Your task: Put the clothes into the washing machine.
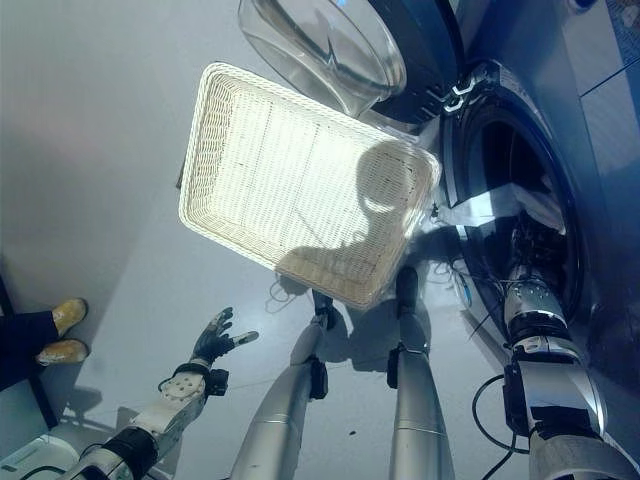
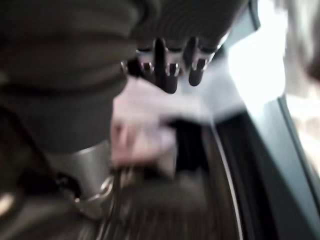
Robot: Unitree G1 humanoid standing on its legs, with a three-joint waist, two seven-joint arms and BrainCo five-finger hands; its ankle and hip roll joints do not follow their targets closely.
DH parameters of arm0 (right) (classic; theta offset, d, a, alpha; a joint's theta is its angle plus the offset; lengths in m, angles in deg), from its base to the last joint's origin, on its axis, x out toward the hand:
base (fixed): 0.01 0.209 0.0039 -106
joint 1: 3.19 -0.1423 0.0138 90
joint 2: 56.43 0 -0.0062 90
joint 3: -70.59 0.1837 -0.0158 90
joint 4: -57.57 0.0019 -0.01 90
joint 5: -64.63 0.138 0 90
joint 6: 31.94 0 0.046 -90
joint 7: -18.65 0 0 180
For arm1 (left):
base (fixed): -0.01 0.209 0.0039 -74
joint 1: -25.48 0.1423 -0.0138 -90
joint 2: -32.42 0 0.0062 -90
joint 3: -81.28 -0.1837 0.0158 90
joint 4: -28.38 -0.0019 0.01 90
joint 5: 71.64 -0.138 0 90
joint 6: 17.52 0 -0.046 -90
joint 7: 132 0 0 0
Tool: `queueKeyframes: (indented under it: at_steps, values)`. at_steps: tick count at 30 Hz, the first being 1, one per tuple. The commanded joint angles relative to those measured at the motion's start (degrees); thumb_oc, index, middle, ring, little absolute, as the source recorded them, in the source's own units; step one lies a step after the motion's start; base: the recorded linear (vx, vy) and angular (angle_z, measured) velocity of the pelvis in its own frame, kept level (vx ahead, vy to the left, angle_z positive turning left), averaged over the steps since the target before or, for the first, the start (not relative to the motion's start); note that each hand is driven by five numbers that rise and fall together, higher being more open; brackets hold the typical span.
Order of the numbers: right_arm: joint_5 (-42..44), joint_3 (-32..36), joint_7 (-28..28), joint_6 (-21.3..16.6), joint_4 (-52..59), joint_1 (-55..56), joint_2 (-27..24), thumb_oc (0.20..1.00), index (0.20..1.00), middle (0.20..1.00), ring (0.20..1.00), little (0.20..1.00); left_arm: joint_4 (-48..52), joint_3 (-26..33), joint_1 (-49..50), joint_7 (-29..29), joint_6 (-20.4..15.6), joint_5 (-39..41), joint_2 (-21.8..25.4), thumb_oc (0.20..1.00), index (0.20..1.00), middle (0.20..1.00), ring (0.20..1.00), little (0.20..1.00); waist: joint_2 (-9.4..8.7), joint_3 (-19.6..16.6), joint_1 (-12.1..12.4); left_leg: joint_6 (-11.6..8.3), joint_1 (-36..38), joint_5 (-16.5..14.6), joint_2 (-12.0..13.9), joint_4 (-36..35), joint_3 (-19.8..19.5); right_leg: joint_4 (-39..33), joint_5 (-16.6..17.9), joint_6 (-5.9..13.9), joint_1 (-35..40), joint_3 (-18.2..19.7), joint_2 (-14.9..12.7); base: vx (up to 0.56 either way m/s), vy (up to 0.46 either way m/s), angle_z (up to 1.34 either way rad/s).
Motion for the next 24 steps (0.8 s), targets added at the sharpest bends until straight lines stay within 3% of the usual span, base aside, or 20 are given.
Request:
queueKeyframes:
  at_steps: [1,2,3,6,7,8,10,11,13,14,16,19,24]
  values:
    - [0.78,6.57,-5.17,-17.33,12.47,2.92,0.98,1.000,1.000,1.000,1.000,1.000,-1.16,2.55,2.63,1.17,0.19,0.19,-0.28,1.000,1.000,1.000,1.000,1.000,1.92,0.09,-2.59,-0.05,0.00,-2.64,-3.44,0.34,0.11,3.88,-4.23,2.83,1.62,-3.00,3.71,0.00,0.000,0.00]
    - [0.78,6.54,-4.85,-17.72,12.89,3.26,1.14,1.000,1.000,1.000,1.000,1.000,-1.21,2.43,2.73,1.19,0.23,0.16,-0.25,1.000,1.000,1.000,1.000,1.000,1.84,0.09,-2.57,-0.08,0.47,-3.00,-3.50,0.28,0.07,3.94,-4.66,2.93,2.04,-2.93,3.68,-0.03,0.039,-0.05]
    - [0.78,7.47,-0.38,-18.42,12.22,1.44,0.87,1.000,1.000,1.000,1.000,1.000,-1.57,2.35,1.72,1.48,0.88,-0.13,-1.13,1.000,1.000,1.000,1.000,1.000,1.93,0.09,-2.60,0.00,0.04,-2.49,-3.40,0.04,0.34,3.42,-3.67,3.07,1.52,-2.78,3.70,0.01,0.040,-0.06]
    - [0.78,6.27,5.50,-11.66,7.62,-0.05,-1.31,1.000,1.000,1.000,1.000,1.000,-1.91,2.08,0.92,1.37,1.12,0.30,-1.48,1.000,1.000,1.000,1.000,1.000,2.19,0.09,-2.50,-0.05,-0.06,-2.40,-3.42,0.07,0.47,3.35,-3.46,3.11,1.35,-2.73,3.58,0.00,0.015,-0.02]
    - [0.78,4.44,9.14,-3.14,4.44,0.20,-2.11,1.000,1.000,1.000,1.000,1.000,-2.17,1.90,0.75,1.04,1.35,0.22,-1.48,1.000,1.000,1.000,1.000,1.000,2.10,0.09,-2.50,-0.07,0.66,-2.75,-3.56,0.02,0.43,3.43,-3.92,3.16,1.98,-2.76,3.39,0.00,0.000,0.00]
    - [0.78,3.28,10.32,1.56,2.46,0.00,-2.62,1.000,1.000,1.000,1.000,1.000,-2.27,1.89,0.57,0.92,1.25,0.14,-1.48,1.000,1.000,1.000,1.000,1.000,2.15,0.09,-2.41,-0.07,0.45,-2.55,-3.61,0.00,0.46,3.21,-3.67,3.10,1.86,-2.82,3.35,0.00,0.000,0.00]
    - [0.78,2.17,11.30,4.54,0.96,-0.02,-2.86,1.000,1.000,1.000,1.000,1.000,-2.31,1.96,0.45,0.69,1.09,0.17,-1.31,1.000,1.000,1.000,1.000,1.000,2.15,0.09,-2.32,-0.09,0.26,-2.45,-3.59,0.05,0.52,3.07,-3.60,3.06,1.83,-2.93,3.30,0.00,0.000,0.00]
    - [0.78,0.01,11.04,10.92,-2.54,0.85,-2.59,1.000,1.000,1.000,1.000,1.000,-3.03,1.63,0.18,0.54,0.21,0.28,-1.20,1.000,1.000,1.000,1.000,1.000,2.00,0.09,-2.05,-0.16,0.21,-2.32,-3.61,0.05,0.50,3.03,-3.71,2.92,2.10,-3.50,3.00,0.00,0.000,0.00]
    - [0.78,-0.73,10.74,13.29,-3.88,1.01,-2.42,1.000,1.000,1.000,1.000,1.000,-3.47,1.63,0.00,0.43,-0.27,0.17,-1.20,1.000,1.000,1.000,1.000,1.000,1.97,0.09,-1.89,-0.17,0.04,-2.30,-3.57,0.15,0.51,3.16,-3.80,2.82,2.06,-3.68,2.97,0.00,0.000,0.00]
    - [0.78,-1.55,8.18,17.97,-8.41,1.49,-2.07,1.000,1.000,1.000,1.000,1.000,-4.19,1.52,-0.34,0.27,-0.95,-0.01,-1.49,1.000,1.000,1.000,1.000,1.000,2.12,0.09,-1.49,-0.15,0.20,-2.32,-3.70,0.34,0.39,3.60,-4.25,2.68,2.38,-4.13,2.79,0.00,0.000,0.00]
    - [0.78,-1.56,7.44,19.10,-9.45,1.45,-1.81,1.000,1.000,1.000,1.000,1.000,-4.51,1.55,-0.52,0.18,-1.13,-0.17,-1.66,1.000,1.000,1.000,1.000,1.000,2.16,0.09,-1.41,-0.14,0.24,-2.35,-3.76,0.37,0.33,3.70,-4.37,2.62,2.45,-4.21,2.78,0.00,0.000,0.00]
    - [0.78,-0.24,1.50,20.45,-13.70,1.82,0.50,1.000,1.000,1.000,1.000,1.000,-6.40,1.77,-1.35,-0.29,-1.93,-0.73,-2.97,1.000,1.000,1.000,1.000,1.000,2.57,0.09,-0.96,-0.16,0.75,-2.58,-4.06,0.73,0.01,4.34,-5.14,2.48,3.08,-4.73,2.48,-0.01,0.004,0.03]
    - [0.78,-3.31,0.53,22.72,-14.27,4.34,3.75,1.000,1.000,1.000,1.000,1.000,-5.93,1.72,-1.19,0.59,-1.45,-1.59,-4.66,1.000,1.000,1.000,1.000,1.000,2.96,0.09,-0.79,-0.02,0.99,-2.52,-4.29,0.65,-0.16,4.49,-5.26,2.41,3.21,-4.80,2.31,-0.01,0.027,0.06]
